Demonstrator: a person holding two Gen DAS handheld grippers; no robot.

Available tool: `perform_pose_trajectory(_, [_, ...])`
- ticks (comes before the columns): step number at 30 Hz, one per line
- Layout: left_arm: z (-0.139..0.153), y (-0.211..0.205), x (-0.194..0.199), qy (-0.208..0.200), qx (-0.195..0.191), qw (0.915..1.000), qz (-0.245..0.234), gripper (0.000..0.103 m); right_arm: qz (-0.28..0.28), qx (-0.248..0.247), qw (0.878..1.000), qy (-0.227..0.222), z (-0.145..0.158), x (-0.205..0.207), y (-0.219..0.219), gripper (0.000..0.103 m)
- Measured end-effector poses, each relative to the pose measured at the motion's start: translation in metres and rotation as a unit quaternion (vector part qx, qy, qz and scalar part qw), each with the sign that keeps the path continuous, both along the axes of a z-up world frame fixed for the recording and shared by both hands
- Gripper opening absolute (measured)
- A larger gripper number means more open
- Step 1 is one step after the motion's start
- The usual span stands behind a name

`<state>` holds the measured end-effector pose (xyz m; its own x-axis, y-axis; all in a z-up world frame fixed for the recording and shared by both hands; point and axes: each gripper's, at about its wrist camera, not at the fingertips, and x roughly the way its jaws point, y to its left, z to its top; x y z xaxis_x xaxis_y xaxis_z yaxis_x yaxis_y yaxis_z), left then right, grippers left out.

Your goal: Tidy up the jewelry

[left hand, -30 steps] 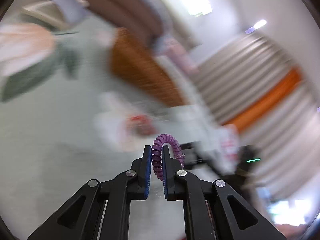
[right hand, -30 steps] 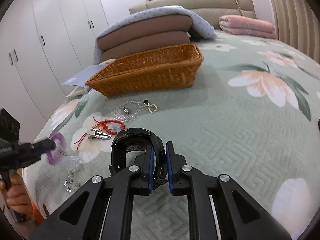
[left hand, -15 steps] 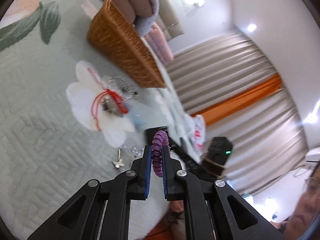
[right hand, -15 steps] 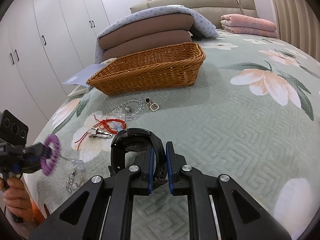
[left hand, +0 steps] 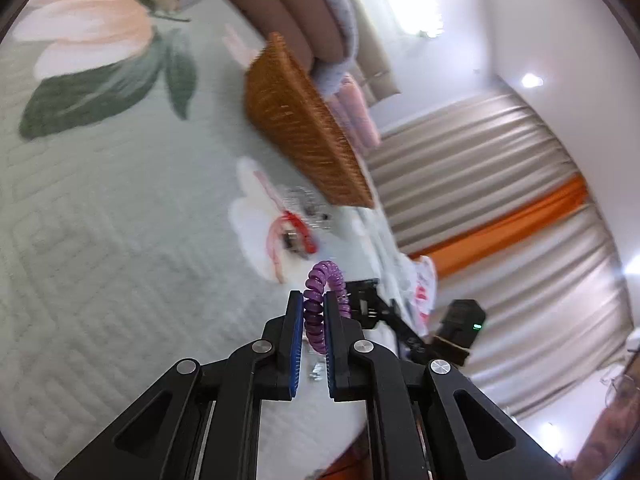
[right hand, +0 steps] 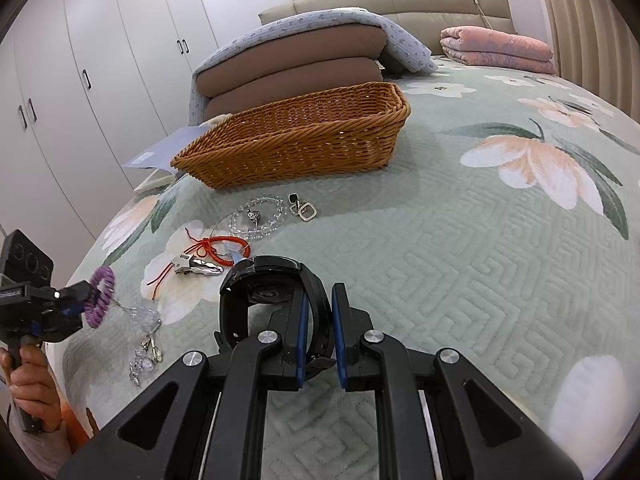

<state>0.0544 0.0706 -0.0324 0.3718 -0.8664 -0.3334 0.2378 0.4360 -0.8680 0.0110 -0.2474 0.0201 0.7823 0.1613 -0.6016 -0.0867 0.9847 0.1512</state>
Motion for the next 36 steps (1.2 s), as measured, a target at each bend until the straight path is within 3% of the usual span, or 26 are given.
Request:
perform_pose_trajectory(4, [0.000, -0.006, 0.001, -0.007, -0.033, 0.9993, -0.017, 0.009, 0.001, -0.001, 1.000, -0.003, 0.000, -0.001, 0.001, 0.015])
perform_pose_trajectory(10, [0.010, -0.008, -0.003, -0.032, -0.047, 0.9981, -0.023, 0.009, 0.003, 0.001, 1.000, -0.002, 0.000, -0.001, 0.001, 0.015])
perform_pose_trajectory(17, [0.007, 0.003, 0.001, -0.027, -0.070, 0.9968, -0.026, 0.009, 0.003, -0.001, 1.000, -0.006, 0.001, -0.001, 0.002, 0.015])
perform_pose_trajectory(24, [0.022, 0.003, 0.001, -0.047, -0.087, 0.9947, -0.028, 0.009, -0.001, 0.014, 0.999, -0.030, 0.011, -0.007, -0.002, 0.015])
perform_pose_trajectory(33, [0.060, -0.017, 0.015, -0.089, -0.050, 0.9943, -0.030, 0.009, -0.007, 0.034, 0.998, -0.046, 0.029, -0.003, -0.012, 0.015])
perform_pose_trajectory(36, [0.062, -0.026, 0.019, -0.092, -0.018, 0.9953, -0.024, 0.009, -0.012, 0.038, 0.998, -0.041, 0.026, -0.002, -0.016, 0.015])
